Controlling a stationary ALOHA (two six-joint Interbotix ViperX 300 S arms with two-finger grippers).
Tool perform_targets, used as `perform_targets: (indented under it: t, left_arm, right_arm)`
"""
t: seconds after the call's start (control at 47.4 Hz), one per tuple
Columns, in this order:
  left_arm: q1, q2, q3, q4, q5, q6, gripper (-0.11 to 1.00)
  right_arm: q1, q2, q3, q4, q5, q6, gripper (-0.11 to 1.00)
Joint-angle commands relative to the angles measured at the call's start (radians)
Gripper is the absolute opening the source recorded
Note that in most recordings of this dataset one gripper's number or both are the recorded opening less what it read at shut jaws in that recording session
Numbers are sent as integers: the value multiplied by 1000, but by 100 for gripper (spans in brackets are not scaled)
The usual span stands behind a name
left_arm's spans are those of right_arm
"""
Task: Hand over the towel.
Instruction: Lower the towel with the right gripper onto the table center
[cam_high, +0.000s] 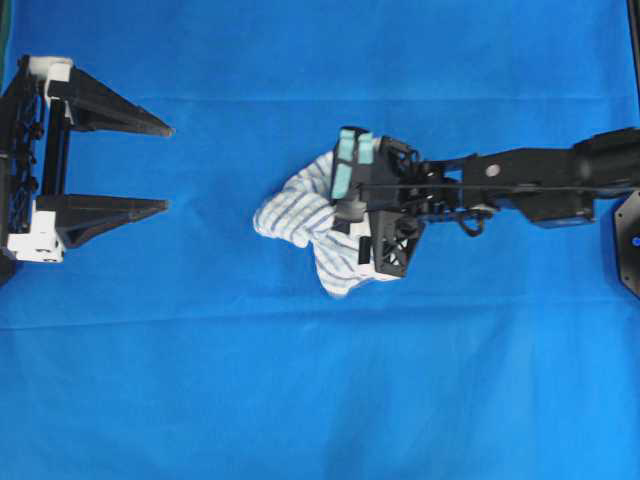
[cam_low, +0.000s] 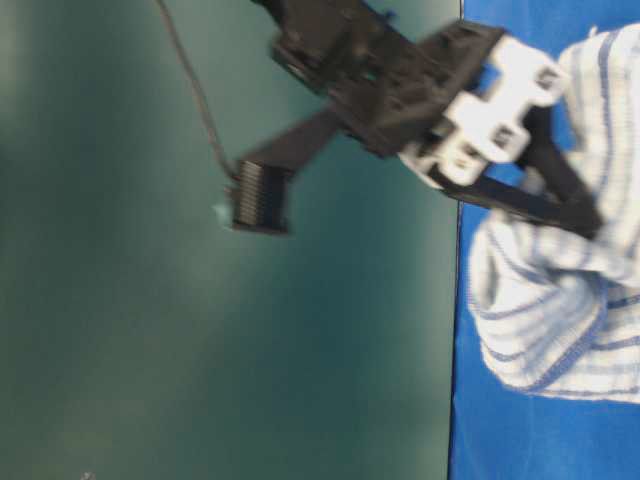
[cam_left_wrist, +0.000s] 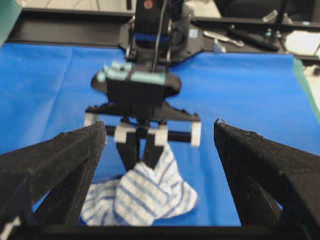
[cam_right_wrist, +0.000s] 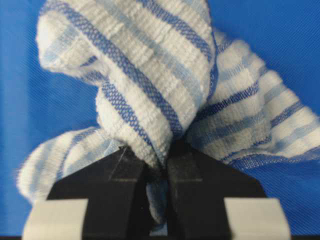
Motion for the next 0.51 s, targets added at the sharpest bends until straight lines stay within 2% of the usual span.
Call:
perform_targets:
  t: [0.0,0.485]
  left_arm:
    - [0,6,-11,-3,-15,-2,92]
    - [0,17,-11,-3,-21,-2,92]
  right_arm:
    - [-8,5,-26,-2,-3,-2,5]
    - [-11,5,-29,8,0,9,6]
